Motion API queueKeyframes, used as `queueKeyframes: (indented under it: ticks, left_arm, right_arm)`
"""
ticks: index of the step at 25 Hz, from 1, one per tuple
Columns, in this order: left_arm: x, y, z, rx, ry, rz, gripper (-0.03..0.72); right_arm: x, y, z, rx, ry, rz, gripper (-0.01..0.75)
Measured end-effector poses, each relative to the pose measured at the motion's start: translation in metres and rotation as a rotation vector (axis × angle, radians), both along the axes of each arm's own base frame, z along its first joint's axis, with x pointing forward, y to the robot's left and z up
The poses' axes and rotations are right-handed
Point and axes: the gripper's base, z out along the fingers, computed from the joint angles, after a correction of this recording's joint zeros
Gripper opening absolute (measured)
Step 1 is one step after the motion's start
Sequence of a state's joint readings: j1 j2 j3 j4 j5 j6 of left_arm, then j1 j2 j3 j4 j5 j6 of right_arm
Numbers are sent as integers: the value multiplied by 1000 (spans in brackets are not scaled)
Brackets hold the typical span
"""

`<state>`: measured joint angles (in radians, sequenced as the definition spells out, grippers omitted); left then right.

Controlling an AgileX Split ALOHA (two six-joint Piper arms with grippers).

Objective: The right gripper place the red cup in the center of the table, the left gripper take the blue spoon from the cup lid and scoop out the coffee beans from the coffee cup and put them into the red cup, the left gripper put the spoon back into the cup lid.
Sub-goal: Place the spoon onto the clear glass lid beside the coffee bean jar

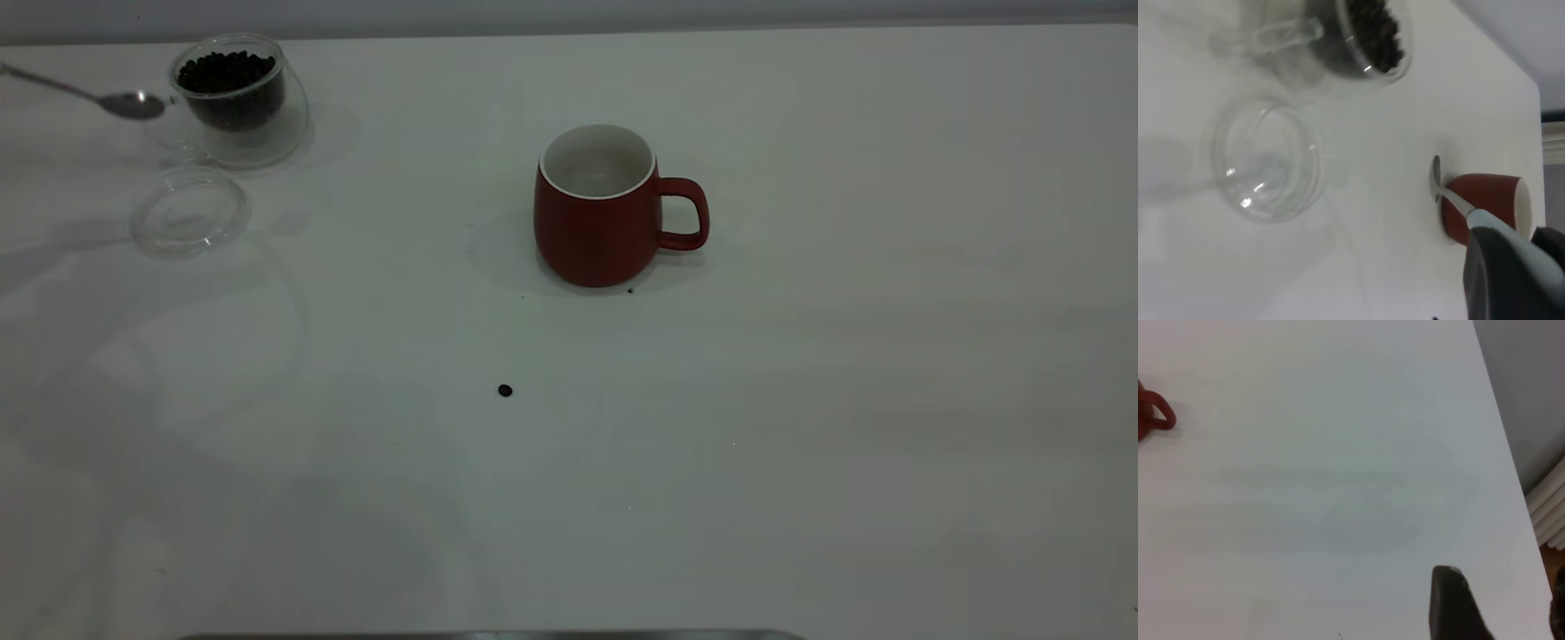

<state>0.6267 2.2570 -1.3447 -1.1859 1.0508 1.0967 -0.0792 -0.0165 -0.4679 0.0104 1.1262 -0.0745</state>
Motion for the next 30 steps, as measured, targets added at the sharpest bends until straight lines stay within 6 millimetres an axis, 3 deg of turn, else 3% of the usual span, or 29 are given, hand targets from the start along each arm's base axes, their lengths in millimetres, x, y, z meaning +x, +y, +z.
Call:
queueKeyframes:
  ticks: [14, 30]
  left_arm:
    - [-1, 0, -69, -35, 71, 62, 127]
    - [1, -1, -107, -86, 44, 156, 127]
  right_arm:
    - [0, 0, 0, 0, 0, 0, 384]
    - [0, 0, 0, 0, 0, 0, 384]
